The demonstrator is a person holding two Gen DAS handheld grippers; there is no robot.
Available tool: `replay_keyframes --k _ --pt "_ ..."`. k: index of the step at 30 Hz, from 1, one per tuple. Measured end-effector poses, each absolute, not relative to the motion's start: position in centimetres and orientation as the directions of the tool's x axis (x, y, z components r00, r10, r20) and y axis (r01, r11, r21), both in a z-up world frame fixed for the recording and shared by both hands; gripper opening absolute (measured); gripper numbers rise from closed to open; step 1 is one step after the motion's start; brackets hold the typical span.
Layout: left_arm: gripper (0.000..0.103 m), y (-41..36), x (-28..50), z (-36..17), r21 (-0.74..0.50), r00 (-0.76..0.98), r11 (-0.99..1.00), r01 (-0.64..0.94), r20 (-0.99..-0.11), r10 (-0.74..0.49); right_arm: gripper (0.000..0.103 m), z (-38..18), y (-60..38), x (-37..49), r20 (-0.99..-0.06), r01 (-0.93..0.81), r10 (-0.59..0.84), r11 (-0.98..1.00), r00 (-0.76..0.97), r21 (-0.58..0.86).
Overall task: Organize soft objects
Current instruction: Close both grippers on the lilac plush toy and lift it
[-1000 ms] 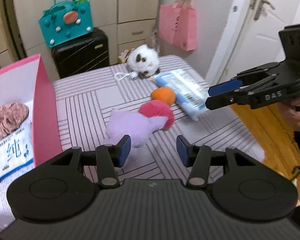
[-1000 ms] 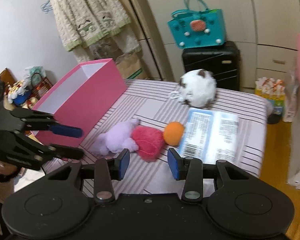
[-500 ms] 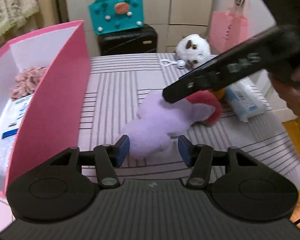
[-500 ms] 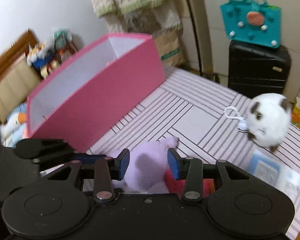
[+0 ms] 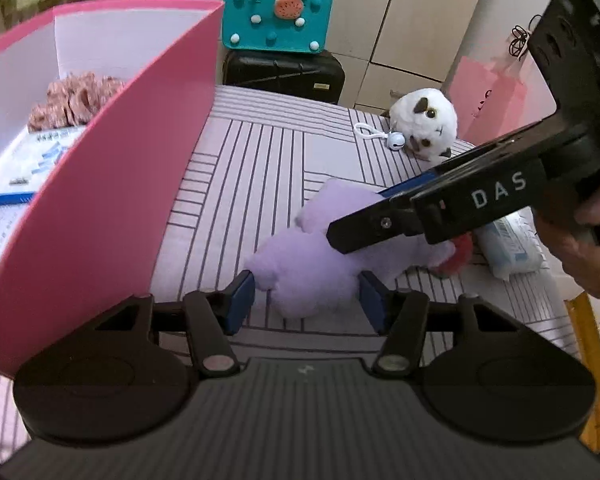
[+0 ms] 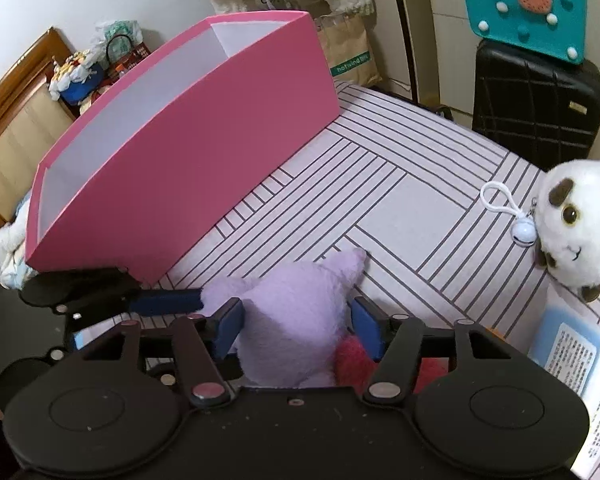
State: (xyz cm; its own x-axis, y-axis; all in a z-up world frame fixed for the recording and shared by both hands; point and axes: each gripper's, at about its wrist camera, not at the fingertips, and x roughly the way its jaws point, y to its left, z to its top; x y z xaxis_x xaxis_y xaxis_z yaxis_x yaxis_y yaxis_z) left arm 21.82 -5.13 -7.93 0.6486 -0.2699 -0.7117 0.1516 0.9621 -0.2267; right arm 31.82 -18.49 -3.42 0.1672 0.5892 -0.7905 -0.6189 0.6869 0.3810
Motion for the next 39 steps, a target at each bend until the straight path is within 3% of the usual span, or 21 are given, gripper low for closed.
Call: replay_keyframes --k 5,9,15,18,21,30,39 --pt "0.05 -4.8 22.1 -8.3 -0.25 0.664 0.958 0.138 -0.694 -0.277 0.05 -3.1 -18.5 31.6 -0.786 -0.621 0.588 0.693 0.192 0.366" --pt "0.042 -4.7 21.7 -8.3 -0.261 0.674 0.956 0.136 -0.683 -0.283 0.049 -2.8 -18.1 31.2 -0.79 -0.633 0.574 0.698 0.215 0.335" --pt "0.039 -4.3 20.4 -7.7 -0.32 0.694 0.934 0.16 -0.636 -0.337 0.048 -2.0 -18.3 30.4 -0.785 -0.628 0.566 0.712 0.251 0.313" --pt "0.039 -4.7 19.4 -6.7 -0.264 0.725 0.947 0.184 -0.614 -0.312 0.049 -1.2 -18.8 29.8 -0.77 -0.622 0.582 0.712 0.262 0.326" --pt "0.037 -5.3 19.1 -5.7 -0.183 0.687 0.958 0.219 -0.669 -0.285 0.049 -0.4 -18.9 29.0 -0.757 -0.64 0.6 0.693 0.26 0.33" --pt "0.036 -2.6 17.2 -2.0 -0.205 0.723 0.936 0.286 -0.595 -0.351 0.051 2.2 -19.2 26.2 -0.698 -0.625 0.638 0.699 0.326 0.347" --pt "0.035 0.1 14.8 1.7 -0.148 0.716 0.899 0.413 -0.557 -0.421 0.053 5.7 -17.6 23.1 -0.695 -0.637 0.627 0.704 0.351 0.314"
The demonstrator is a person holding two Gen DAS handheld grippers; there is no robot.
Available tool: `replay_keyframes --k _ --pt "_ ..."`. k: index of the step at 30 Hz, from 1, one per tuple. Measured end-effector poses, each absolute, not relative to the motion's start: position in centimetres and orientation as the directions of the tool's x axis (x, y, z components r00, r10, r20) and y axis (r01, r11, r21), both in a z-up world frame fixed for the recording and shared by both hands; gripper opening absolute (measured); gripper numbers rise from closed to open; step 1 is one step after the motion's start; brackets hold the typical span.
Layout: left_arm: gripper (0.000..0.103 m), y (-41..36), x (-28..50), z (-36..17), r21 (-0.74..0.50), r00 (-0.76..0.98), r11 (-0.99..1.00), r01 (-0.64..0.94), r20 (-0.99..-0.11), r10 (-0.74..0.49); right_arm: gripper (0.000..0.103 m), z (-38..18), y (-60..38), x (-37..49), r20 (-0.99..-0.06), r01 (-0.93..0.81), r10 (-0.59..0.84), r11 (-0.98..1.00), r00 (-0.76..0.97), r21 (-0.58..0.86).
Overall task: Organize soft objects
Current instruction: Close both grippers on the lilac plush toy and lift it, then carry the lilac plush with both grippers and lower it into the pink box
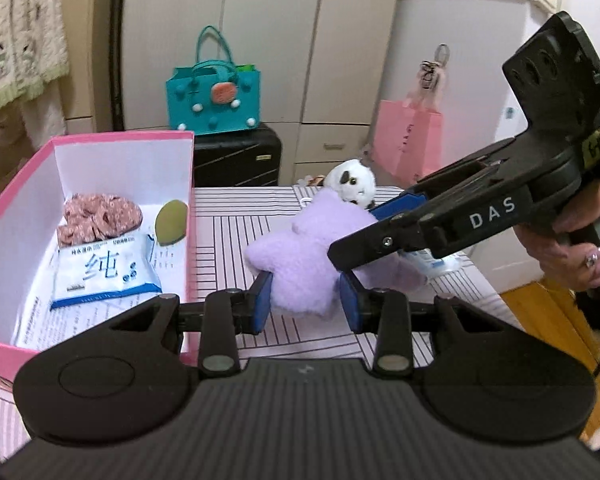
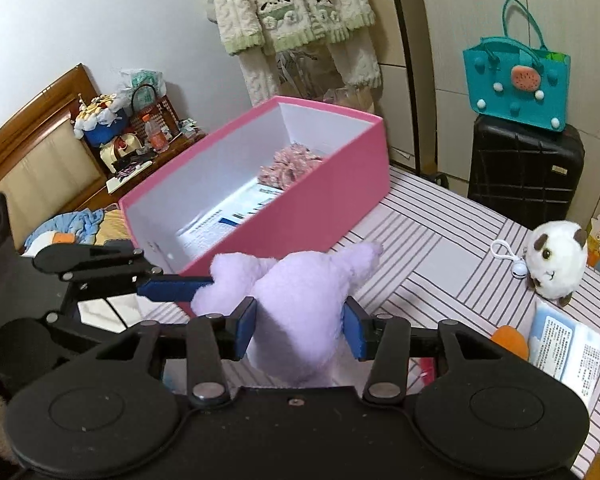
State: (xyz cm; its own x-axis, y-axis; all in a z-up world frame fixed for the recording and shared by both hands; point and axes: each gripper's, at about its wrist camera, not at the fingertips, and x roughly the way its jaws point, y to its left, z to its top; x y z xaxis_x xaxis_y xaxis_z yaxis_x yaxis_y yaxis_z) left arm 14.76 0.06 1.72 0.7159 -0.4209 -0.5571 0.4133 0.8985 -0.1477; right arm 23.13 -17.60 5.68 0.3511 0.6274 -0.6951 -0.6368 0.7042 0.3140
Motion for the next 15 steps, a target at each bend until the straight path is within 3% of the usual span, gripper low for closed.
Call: replay_keyframes --k 8,15 --pt "0.035 3.3 13.3 4.7 -0.08 0.727 0.868 0.49 -0.511 -0.458 0.057 8.5 -15.3 22.1 -0.691 -0.659 0.634 0.689 0.347 0.302" --pt "0.035 7.7 13.5 6.9 -0.094 0.753 0.874 0.477 -0.469 -0.461 0.057 10.2 -12.0 22.9 -0.664 -0.692 0.662 0.659 0.348 0.294"
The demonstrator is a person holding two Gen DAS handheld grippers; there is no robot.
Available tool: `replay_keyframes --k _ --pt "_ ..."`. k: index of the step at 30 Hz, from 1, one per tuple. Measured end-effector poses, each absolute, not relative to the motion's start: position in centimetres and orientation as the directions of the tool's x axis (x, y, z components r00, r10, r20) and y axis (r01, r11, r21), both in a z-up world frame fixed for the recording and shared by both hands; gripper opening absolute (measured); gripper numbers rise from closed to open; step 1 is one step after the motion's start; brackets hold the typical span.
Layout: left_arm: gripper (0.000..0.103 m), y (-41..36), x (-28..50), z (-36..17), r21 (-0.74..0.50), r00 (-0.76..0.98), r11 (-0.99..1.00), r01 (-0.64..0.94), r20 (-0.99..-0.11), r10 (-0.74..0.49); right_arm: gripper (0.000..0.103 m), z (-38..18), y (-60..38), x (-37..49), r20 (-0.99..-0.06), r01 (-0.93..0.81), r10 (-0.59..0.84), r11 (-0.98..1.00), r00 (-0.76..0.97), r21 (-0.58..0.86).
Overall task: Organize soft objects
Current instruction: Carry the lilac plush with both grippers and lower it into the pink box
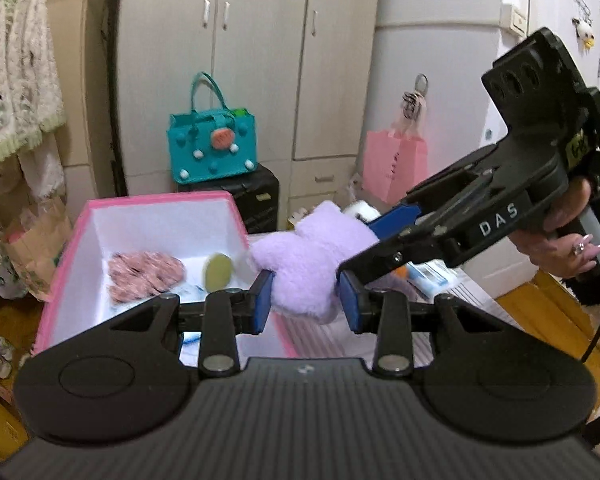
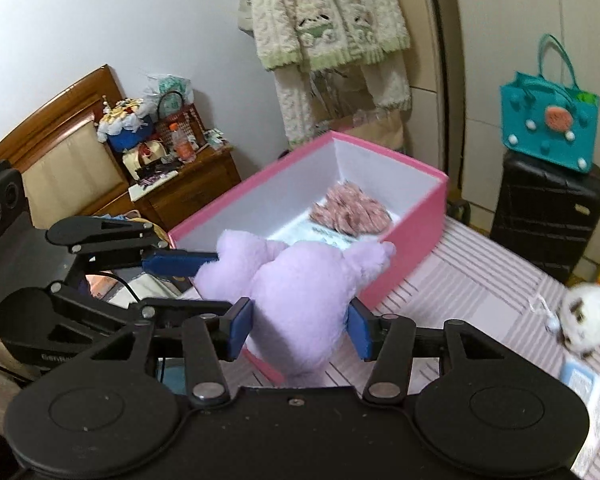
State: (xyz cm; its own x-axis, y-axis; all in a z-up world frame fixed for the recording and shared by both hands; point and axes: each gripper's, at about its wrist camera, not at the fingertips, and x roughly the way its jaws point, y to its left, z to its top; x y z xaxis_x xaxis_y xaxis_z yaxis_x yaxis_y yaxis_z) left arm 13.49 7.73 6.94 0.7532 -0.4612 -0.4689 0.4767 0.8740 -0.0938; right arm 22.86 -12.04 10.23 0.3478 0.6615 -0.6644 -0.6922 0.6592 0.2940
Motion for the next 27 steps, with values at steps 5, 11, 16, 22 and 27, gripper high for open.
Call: replay_keyframes --k 5,11,16,22,27 --pt "0.036 10.4 14.6 8.0 -0.078 0.779 0.89 0.449 -0.454 -0.433 0.058 10.5 -9.3 24.5 -0.653 -0.723 0.679 0.63 0.335 0.284" --pt "0.035 13.1 17.2 8.2 -0.106 0.774 0.908 0.406 -0.489 -0.403 0.059 10.2 -6.5 27.0 -0.652 -0.74 0.694 0.603 0.304 0.297" --pt "0.035 15.1 20.7 7.6 -0.142 0.75 0.92 0.366 -0.54 -0.382 0.056 9.4 -4.4 29.5 -0.668 -0.761 0.682 0.592 0.298 0.266" --pt "0.035 16.7 26.0 5.7 -0.205 0.659 0.921 0.331 -0.649 -0.381 0.056 7.1 -1.9 32.5 -0.724 -0.762 0.636 0.599 0.267 0.245" --pt "0.033 16.0 28.9 3.4 -0.189 0.612 0.936 0.296 -0.715 -0.338 0.056 4.2 0.2 34.6 -0.789 -0.76 0.569 0.611 0.23 0.219"
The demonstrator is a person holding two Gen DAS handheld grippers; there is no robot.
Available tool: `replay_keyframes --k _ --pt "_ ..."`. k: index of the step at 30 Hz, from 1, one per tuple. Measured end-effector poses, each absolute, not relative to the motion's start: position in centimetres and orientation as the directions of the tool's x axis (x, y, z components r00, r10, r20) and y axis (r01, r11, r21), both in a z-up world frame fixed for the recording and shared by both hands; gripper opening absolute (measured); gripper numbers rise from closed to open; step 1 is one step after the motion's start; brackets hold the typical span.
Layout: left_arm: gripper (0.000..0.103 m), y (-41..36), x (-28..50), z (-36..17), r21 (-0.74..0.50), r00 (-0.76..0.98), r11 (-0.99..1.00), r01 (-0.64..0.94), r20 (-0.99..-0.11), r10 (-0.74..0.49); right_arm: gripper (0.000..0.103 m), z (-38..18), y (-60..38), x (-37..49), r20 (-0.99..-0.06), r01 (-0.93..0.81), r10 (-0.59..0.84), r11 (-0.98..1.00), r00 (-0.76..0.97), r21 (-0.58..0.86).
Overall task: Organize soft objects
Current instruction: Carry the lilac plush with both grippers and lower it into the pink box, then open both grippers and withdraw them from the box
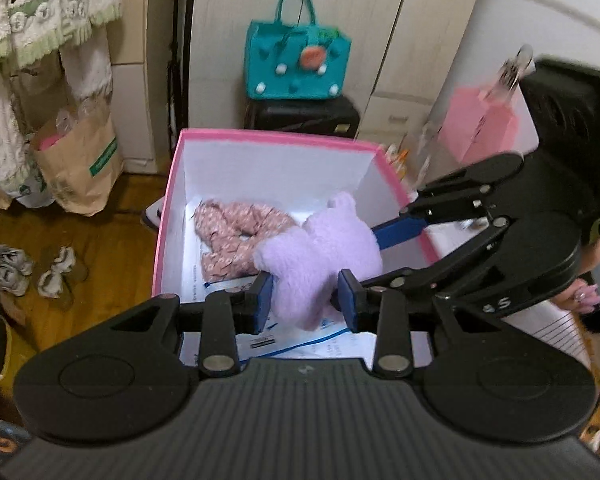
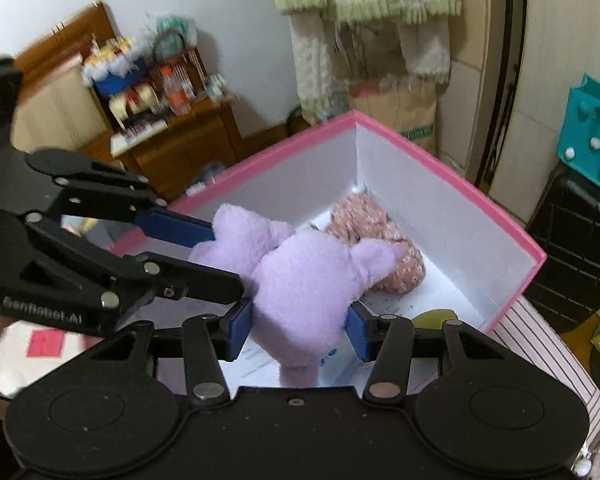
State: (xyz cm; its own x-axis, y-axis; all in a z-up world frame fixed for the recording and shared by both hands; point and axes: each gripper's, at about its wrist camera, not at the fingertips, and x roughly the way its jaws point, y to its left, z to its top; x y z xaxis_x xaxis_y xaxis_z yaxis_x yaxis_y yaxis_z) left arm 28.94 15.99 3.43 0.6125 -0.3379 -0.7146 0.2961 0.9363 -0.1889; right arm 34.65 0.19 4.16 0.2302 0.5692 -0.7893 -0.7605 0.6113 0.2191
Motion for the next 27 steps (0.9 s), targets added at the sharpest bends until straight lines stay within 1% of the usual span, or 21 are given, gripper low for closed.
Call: replay_keyframes --k 3,6,11,14,16,18,21,24,25,27 --pt "0.032 15.8 30.5 2.7 -0.192 0.581 0.937 0.29 -0.743 -0.332 0.056 2.5 1.0 35.9 -0.815 -0.738 0.539 0.635 0.211 0.229" --pt "0.032 16.0 31.6 2.3 -0.202 0.556 0.94 0.276 -0.764 -0.327 0.055 1.9 1.0 36.7 -0.82 -0.723 0.536 0.646 0.2 0.246" --pt "0.032 16.7 32.4 1.5 -0.227 0.512 0.942 0.247 -0.795 -0.326 0.052 2.0 0.8 37.2 -0.823 -0.707 0.546 0.645 0.159 0.291" --pt "0.032 17.0 32.5 1.0 -0.244 0.488 0.939 0.241 -0.806 -0.335 0.052 2.4 0.8 36.8 -0.827 -0.717 0.542 0.635 0.149 0.287" --pt "0.03 16.8 32.8 0.5 -0.243 0.478 0.941 0.234 -0.814 -0.329 0.05 2.0 1.2 37.0 -0.839 -0.711 0.523 0.646 0.149 0.277" --pt "0.025 16.5 33.1 0.3 -0.224 0.478 0.947 0.232 -0.821 -0.312 0.05 1.5 1.6 37.2 -0.853 -0.713 0.497 0.656 0.16 0.248" --pt "0.024 16.2 33.7 0.1 -0.211 0.472 0.952 0.22 -0.831 -0.294 0.049 1.3 2.2 37.1 -0.864 -0.717 0.466 0.668 0.192 0.201" --pt "0.024 16.0 33.6 0.1 -0.181 0.483 0.958 0.221 -0.833 -0.269 0.049 1.1 2.4 37.2 -0.869 -0.715 0.449 0.677 0.209 0.178" --pt "0.024 15.7 33.4 0.2 -0.158 0.497 0.963 0.22 -0.831 -0.25 0.051 1.1 2.4 37.1 -0.87 -0.714 0.437 0.682 0.226 0.157" --pt "0.028 15.3 32.9 0.4 -0.1 0.536 0.971 0.218 -0.819 -0.205 0.052 1.2 2.5 36.7 -0.867 -0.718 0.424 0.685 0.261 0.119"
